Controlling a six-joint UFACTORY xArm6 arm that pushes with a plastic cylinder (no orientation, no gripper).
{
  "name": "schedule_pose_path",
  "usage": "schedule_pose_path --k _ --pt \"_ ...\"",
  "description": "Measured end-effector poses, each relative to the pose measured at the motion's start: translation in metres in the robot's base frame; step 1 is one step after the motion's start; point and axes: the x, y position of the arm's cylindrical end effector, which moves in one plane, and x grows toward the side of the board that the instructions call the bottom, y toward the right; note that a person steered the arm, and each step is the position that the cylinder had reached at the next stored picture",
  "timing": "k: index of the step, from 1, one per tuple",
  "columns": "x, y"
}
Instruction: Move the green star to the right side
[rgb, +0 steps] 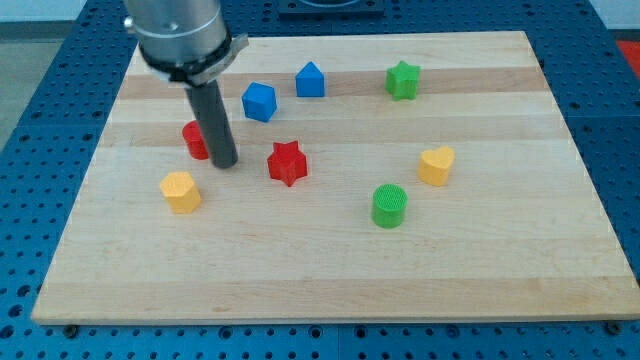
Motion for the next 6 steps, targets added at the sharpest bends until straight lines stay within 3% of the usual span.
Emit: schedule_pose_path --k 2,4,6 --pt "-0.097 0.092" --pt "-0.104 0.165" --pt "-0.167 0.282"
